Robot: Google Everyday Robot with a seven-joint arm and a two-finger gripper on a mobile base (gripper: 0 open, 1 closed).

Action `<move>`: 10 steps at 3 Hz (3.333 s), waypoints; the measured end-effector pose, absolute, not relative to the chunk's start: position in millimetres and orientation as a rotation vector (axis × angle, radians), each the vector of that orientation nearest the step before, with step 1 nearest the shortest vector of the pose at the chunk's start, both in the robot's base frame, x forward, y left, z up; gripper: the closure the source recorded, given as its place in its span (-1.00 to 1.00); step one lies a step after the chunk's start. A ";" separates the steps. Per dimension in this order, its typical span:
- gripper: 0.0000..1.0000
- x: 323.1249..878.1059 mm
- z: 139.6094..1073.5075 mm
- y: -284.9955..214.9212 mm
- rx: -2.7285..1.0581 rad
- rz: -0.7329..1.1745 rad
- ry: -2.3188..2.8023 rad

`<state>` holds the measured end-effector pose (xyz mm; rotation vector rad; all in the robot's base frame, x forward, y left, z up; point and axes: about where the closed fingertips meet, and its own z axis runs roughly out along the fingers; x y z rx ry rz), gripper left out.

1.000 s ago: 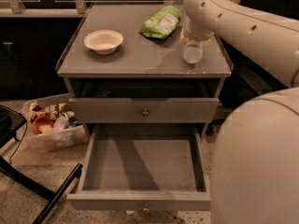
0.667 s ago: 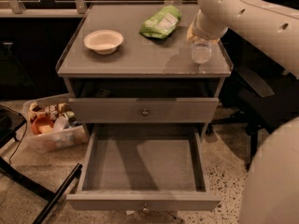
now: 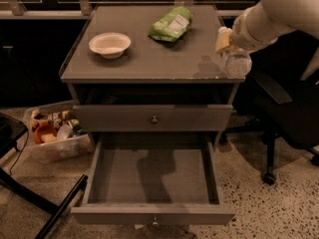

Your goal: Place blue plastic bottle into middle drawer

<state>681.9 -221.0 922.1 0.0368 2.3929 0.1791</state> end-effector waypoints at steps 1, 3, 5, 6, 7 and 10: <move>1.00 639.2 919.8 -234.8 -0.019 0.302 2.378; 1.00 581.0 861.6 -211.1 -0.300 0.627 2.478; 1.00 549.6 746.2 -160.5 -1.002 0.559 2.633; 1.00 549.3 746.0 -159.6 -1.008 0.558 2.633; 1.00 543.0 717.2 -142.6 -1.109 0.533 2.626; 1.00 548.9 529.1 -84.6 -1.377 0.405 2.559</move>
Offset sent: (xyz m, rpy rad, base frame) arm -0.1277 -0.0141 -0.0561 0.0475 0.0207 0.6254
